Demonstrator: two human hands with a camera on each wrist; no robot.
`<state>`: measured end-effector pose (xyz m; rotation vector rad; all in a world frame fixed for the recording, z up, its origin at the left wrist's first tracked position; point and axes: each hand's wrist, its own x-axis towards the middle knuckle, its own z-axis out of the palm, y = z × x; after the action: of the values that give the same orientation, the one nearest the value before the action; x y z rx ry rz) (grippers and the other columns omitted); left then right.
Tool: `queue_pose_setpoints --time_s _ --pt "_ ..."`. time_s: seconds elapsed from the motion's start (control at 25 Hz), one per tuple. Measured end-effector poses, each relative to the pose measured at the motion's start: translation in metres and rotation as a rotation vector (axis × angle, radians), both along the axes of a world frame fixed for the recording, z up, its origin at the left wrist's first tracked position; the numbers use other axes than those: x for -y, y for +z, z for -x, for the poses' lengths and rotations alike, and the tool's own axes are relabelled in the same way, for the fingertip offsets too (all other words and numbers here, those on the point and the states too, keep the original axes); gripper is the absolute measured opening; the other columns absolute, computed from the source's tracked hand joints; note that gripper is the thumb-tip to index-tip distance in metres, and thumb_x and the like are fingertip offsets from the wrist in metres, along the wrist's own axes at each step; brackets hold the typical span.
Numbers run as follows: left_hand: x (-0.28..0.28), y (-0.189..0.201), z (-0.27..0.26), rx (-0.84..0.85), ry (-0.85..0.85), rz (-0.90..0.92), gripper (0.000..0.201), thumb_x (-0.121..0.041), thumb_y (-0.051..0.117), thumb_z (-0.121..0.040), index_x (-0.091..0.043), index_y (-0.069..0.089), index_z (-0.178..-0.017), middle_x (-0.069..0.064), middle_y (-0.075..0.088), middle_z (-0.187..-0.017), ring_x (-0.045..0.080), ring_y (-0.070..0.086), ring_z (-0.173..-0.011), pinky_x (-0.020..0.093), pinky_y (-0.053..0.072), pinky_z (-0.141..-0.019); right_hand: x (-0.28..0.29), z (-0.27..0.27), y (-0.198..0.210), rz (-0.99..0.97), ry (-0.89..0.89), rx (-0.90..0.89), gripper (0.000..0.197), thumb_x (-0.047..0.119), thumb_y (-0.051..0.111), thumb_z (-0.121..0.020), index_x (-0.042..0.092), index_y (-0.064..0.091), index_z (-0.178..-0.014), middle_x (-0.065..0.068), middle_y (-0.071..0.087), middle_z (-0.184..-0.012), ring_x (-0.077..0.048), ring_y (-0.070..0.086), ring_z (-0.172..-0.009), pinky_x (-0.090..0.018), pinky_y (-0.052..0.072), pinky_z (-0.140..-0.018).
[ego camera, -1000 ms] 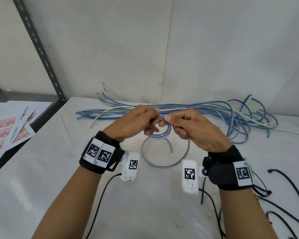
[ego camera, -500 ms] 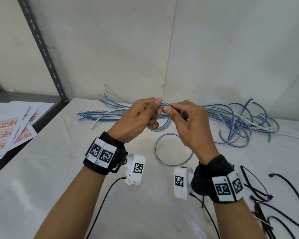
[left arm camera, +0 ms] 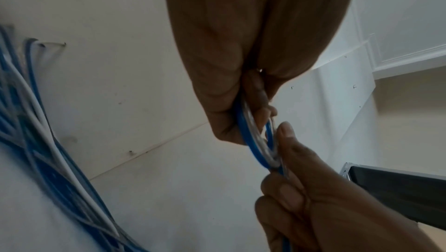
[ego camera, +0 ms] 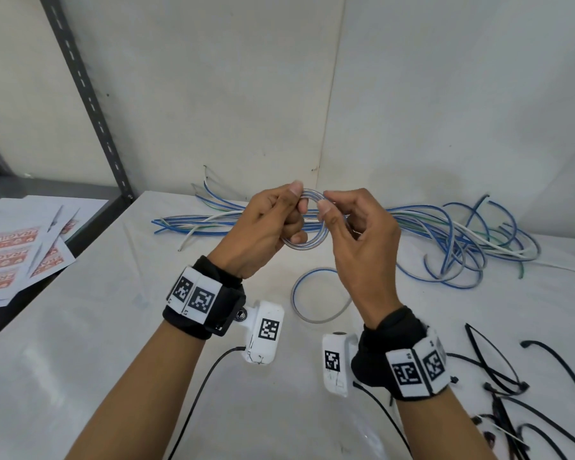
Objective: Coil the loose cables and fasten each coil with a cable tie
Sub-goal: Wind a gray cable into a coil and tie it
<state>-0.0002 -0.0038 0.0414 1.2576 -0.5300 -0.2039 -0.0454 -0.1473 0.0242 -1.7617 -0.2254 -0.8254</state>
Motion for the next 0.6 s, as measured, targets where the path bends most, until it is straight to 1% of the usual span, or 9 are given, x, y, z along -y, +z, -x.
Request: queue_pose_setpoints --time_s 0.08,0.12,0.2,0.24,0.32,0.36,0.44,0.52,0.6 --pt "-0.002 0.000 -0.002 -0.028 0.012 0.037 0.038 -0.027 0.033 -0.111 -0.008 0.048 -0.082 -0.002 0.012 -0.062 0.014 0.013 -0.053 0.022 0.033 -0.052 -0.006 0.000 -0.004 -0.015 0.048 -0.019 0.016 0.021 0.068 -0.098 0.018 0.072 -0.113 0.005 0.073 -0.088 -0.012 0.067 -0.074 -0.031 0.053 -0.060" --pt "-0.005 0.002 -0.003 -0.047 0.012 0.038 0.038 -0.027 0.032 -0.111 -0.008 0.049 -0.083 -0.003 0.013 -0.061 0.013 0.015 -0.052 0.023 0.035 -0.053 -0.006 -0.001 -0.004 -0.041 0.073 -0.027 0.018 0.018 0.068 -0.098 0.016 0.072 -0.115 0.005 0.074 -0.090 -0.012 0.068 -0.076 -0.029 0.054 -0.061" --pt "-0.011 0.005 -0.005 -0.125 -0.018 -0.002 0.040 -0.024 0.031 -0.111 -0.007 0.051 -0.081 -0.004 0.022 -0.055 0.012 0.022 -0.047 0.026 0.044 -0.058 -0.002 -0.003 -0.002 -0.072 0.123 -0.043 0.020 0.013 0.068 -0.097 0.015 0.073 -0.116 0.001 0.076 -0.093 -0.018 0.070 -0.080 -0.027 0.053 -0.063" --pt "-0.014 0.008 -0.005 -0.181 -0.051 -0.039 0.041 -0.023 0.030 -0.110 -0.006 0.053 -0.080 -0.004 0.027 -0.052 0.012 0.027 -0.045 0.028 0.049 -0.062 0.002 -0.004 -0.001 -0.051 0.153 -0.058 0.020 0.012 0.067 -0.097 0.016 0.074 -0.115 0.002 0.076 -0.095 -0.019 0.071 -0.083 -0.026 0.053 -0.065" --pt "-0.016 0.010 -0.004 -0.233 -0.099 -0.147 0.044 -0.024 0.030 -0.108 -0.006 0.053 -0.075 -0.002 0.030 -0.050 0.014 0.031 -0.042 0.032 0.056 -0.068 0.010 -0.004 0.001 0.073 0.194 -0.081 0.020 0.011 0.067 -0.097 0.018 0.075 -0.114 0.008 0.077 -0.096 -0.012 0.071 -0.087 -0.025 0.052 -0.070" --pt "-0.016 0.010 -0.003 -0.213 -0.092 -0.217 0.046 -0.025 0.030 -0.109 -0.006 0.053 -0.074 -0.002 0.029 -0.050 0.014 0.029 -0.041 0.033 0.057 -0.071 0.012 -0.004 0.001 0.147 0.200 -0.080 0.021 0.010 0.067 -0.096 0.019 0.076 -0.114 0.011 0.076 -0.098 -0.008 0.070 -0.089 -0.026 0.053 -0.072" --pt "-0.015 0.007 -0.001 -0.134 -0.068 -0.326 0.047 -0.026 0.031 -0.110 -0.004 0.053 -0.074 -0.001 0.028 -0.051 0.015 0.030 -0.041 0.038 0.058 -0.082 0.014 -0.004 0.000 0.257 0.198 -0.073 0.024 0.008 0.067 -0.096 0.021 0.076 -0.114 0.013 0.076 -0.102 -0.007 0.069 -0.095 -0.024 0.052 -0.073" --pt "-0.016 0.004 0.000 -0.063 -0.087 -0.360 0.047 -0.024 0.030 -0.112 -0.002 0.056 -0.079 0.000 0.033 -0.055 0.016 0.038 -0.045 0.042 0.057 -0.090 0.016 -0.004 0.000 0.319 0.190 -0.054 0.029 0.006 0.066 -0.096 0.028 0.074 -0.114 0.016 0.074 -0.099 -0.002 0.066 -0.090 -0.013 0.043 -0.069" --pt "-0.020 0.002 -0.002 0.009 -0.100 -0.369 0.045 -0.020 0.030 -0.112 0.002 0.060 -0.088 0.000 0.040 -0.060 0.016 0.044 -0.051 0.043 0.056 -0.089 0.018 -0.004 0.000 0.341 0.186 -0.028 0.035 0.004 0.066 -0.095 0.034 0.070 -0.113 0.014 0.072 -0.094 0.000 0.063 -0.083 -0.008 0.039 -0.069"
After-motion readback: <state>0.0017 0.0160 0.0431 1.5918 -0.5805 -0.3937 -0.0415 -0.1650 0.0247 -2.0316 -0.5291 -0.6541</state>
